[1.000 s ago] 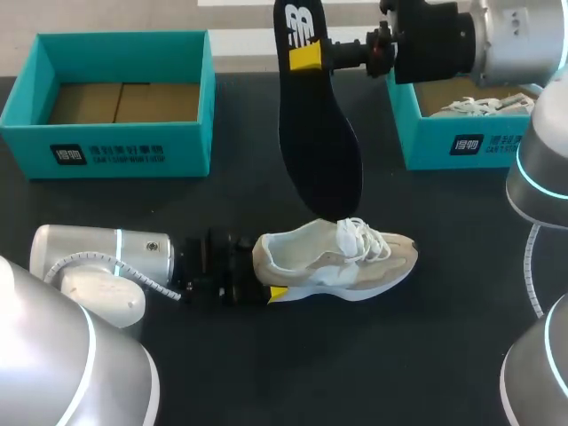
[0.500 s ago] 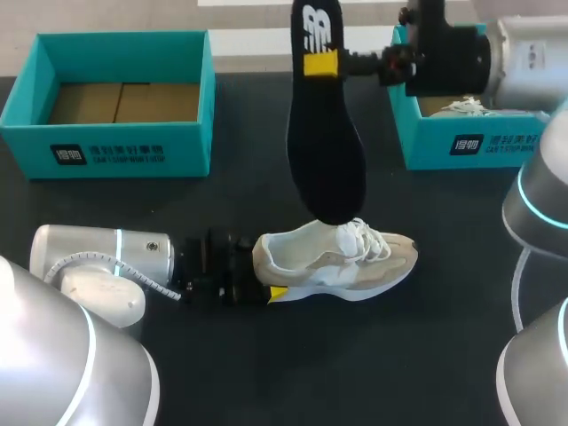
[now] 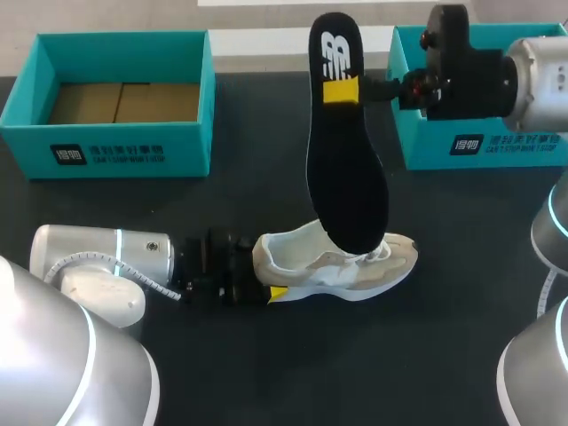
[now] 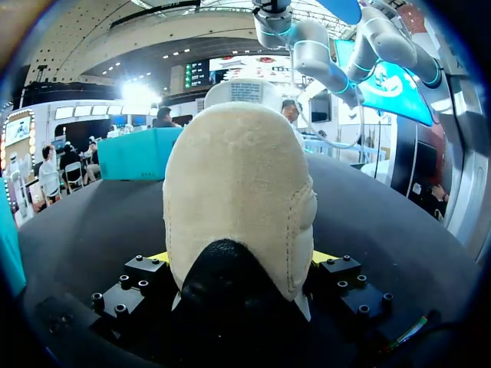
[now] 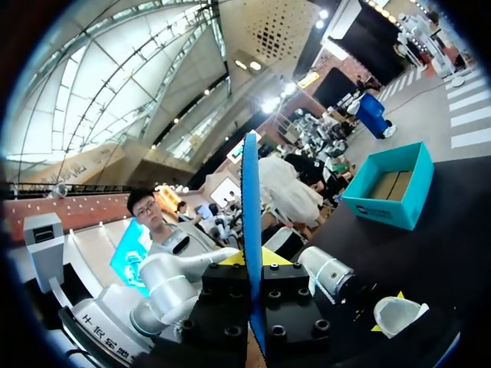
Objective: Take the shoe out of the shoebox, open the shoe tongue, remove and reinsert the insole, then place the shoe into the shoebox
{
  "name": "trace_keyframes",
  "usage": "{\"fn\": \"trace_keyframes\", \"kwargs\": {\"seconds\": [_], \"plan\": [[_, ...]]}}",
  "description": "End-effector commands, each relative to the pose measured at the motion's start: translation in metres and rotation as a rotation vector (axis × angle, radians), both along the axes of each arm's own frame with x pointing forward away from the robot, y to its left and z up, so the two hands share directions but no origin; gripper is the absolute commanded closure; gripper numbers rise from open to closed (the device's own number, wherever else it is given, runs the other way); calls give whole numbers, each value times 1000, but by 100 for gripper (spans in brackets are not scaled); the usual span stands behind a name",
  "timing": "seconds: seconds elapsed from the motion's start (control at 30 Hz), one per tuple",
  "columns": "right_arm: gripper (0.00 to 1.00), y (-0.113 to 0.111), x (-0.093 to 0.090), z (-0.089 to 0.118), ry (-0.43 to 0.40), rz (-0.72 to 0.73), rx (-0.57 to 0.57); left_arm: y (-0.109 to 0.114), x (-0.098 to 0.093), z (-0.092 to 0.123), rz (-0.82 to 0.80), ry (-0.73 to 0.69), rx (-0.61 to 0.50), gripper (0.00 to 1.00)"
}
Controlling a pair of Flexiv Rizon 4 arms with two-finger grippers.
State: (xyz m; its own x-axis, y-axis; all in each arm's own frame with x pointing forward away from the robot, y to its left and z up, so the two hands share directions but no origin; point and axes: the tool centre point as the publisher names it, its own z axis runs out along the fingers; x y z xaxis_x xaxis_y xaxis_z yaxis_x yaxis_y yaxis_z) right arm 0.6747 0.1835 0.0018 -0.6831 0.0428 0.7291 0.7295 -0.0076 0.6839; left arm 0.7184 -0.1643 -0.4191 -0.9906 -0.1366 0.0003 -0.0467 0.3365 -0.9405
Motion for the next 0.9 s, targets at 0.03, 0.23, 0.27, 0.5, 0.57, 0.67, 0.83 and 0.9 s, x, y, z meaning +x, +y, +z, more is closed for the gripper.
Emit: {"fn": "trace_keyframes", "kwargs": {"seconds": [0.03, 0.23, 0.27, 0.5, 0.57, 0.67, 0.83, 0.9], "plan": [[100, 2, -12, -6, 19, -12, 4, 0, -1, 0, 0, 0, 2, 100], [100, 3, -28, -9, 54, -35, 28, 0, -1, 0, 0, 0, 2, 100], [100, 3, -31, -9, 66, -46, 24, 0, -1, 0, 0, 0, 2, 100], [100, 3, -37, -9, 78, -46, 31, 0, -1, 0, 0, 0, 2, 100], [100, 3, -39, -9, 80, -44, 32, 0, -1, 0, 0, 0, 2, 100], [100, 2, -39, -9, 80, -44, 27, 0, -1, 0, 0, 0, 2, 100], [100, 2, -39, -9, 80, -44, 27, 0, -1, 0, 0, 0, 2, 100], [100, 2, -39, -9, 80, -44, 27, 0, -1, 0, 0, 0, 2, 100]]}}
